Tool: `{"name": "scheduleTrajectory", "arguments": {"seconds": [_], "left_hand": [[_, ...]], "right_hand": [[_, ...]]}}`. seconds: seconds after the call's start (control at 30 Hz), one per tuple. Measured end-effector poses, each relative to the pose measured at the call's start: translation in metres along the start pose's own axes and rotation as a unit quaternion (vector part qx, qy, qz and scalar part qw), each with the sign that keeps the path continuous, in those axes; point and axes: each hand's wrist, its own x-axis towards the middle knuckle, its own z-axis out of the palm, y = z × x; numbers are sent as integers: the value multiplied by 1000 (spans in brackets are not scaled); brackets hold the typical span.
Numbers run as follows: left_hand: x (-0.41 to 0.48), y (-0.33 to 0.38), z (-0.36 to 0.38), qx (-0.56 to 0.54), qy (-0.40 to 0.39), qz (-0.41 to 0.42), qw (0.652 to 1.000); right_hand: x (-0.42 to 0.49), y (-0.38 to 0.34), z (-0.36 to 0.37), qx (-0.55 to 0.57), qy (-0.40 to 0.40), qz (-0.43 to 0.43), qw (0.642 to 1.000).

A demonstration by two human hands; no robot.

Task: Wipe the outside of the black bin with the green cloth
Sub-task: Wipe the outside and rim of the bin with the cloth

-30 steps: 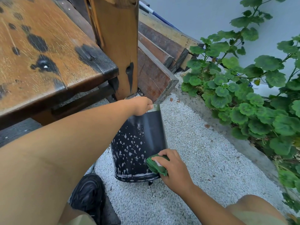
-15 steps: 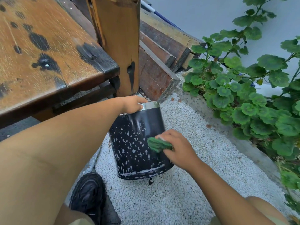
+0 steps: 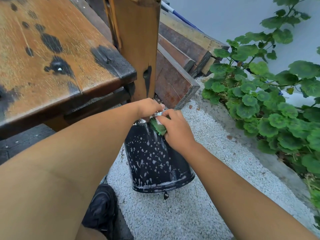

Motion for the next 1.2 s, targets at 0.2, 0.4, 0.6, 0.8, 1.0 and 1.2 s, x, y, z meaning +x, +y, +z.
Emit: {"name": "scheduleTrajectory", "arguments": {"seconds": [0.2, 0.4, 0.6, 0.8, 1.0, 1.2], "left_hand": [[4, -8, -1, 22, -57, 11, 998], [2, -3, 0, 100, -68, 25, 992], [2, -1, -5, 189, -73, 41, 978], [3, -6, -2, 168, -37, 45, 984], [4, -4, 0, 174, -42, 25, 984], [2, -10, 4, 99, -112, 23, 988]], "right_hand": [[-8, 3, 3, -5, -30, 14, 999], [-62, 12, 23, 8, -55, 18, 998], [-116, 16, 32, 36, -84, 23, 996], [-142, 22, 31, 58, -108, 45, 991], [-152, 33, 28, 96, -126, 74, 985], [-135, 40, 9, 178, -100, 106, 973]]}}
